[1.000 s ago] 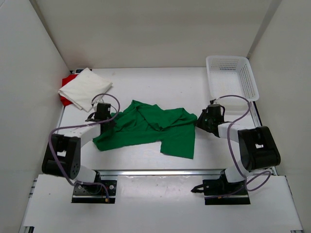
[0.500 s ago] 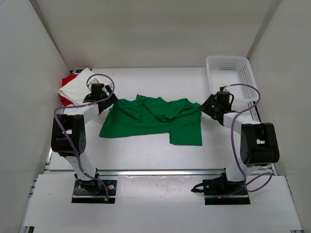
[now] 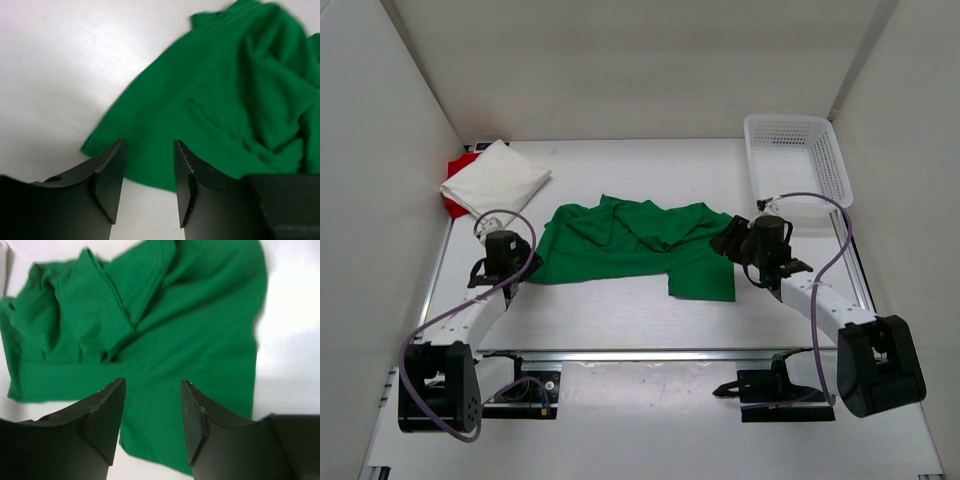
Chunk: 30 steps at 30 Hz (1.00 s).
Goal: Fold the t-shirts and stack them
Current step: Flatten out the tshirt
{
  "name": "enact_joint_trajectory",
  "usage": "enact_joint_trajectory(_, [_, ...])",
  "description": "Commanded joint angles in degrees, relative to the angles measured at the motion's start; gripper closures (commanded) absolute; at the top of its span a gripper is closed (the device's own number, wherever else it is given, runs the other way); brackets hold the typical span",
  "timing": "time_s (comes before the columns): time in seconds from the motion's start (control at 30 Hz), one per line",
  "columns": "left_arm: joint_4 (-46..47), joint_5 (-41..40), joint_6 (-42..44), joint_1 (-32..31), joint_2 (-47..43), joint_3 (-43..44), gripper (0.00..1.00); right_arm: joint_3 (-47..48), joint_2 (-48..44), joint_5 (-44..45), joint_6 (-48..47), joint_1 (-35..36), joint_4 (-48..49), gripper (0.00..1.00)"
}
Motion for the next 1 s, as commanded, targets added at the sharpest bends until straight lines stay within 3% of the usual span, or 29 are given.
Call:
enact_joint_trajectory(0.0, [-1.68, -0.62, -1.87, 0.4, -4.09, -4.78, 0.48, -3.36, -4.39, 1.65, -0.76, 2.9, 0.1, 0.54])
enact_joint_trajectory(0.13, [-0.91, 1.56, -3.98, 5.32, -10.95, -9.98, 0.42, -6.88, -8.8, 1.75, -1.55, 5.64, -1.05, 0.55])
enact_joint_trajectory(0.23, [-0.73, -0.44, -6.09, 4.63, -13.77, -12.8, 0.42, -8.9, -11.7, 2.01, -1.99, 6.86, -2.1, 0.56])
enact_joint_trajectory(0.53, [4.72, -0.71, -10.48, 5.59, -2.8, -12.45, 0.49, -13.22, -15.39, 0.78, -1.56, 8.71, -1.93, 0.56])
enact_joint_trajectory(0.73, [7.71, -0.72, -12.95, 5.15, 2.74, -10.17, 0.65, -14.98, -16.89, 0.08, -1.82, 7.49, -2.72, 0.56])
enact_joint_trajectory(0.83, [7.54, -0.99, -13.13, 4.71, 4.59, -8.94, 0.83, -16.56, -19.69, 0.43, -1.29, 6.17, -3.77, 0.55])
enact_joint_trajectory(0.97, [7.18, -3.08, -11.55, 3.92, 4.86, -6.66, 0.97, -18.49, -22.07, 3.85, -1.12, 4.06, -7.02, 0.54])
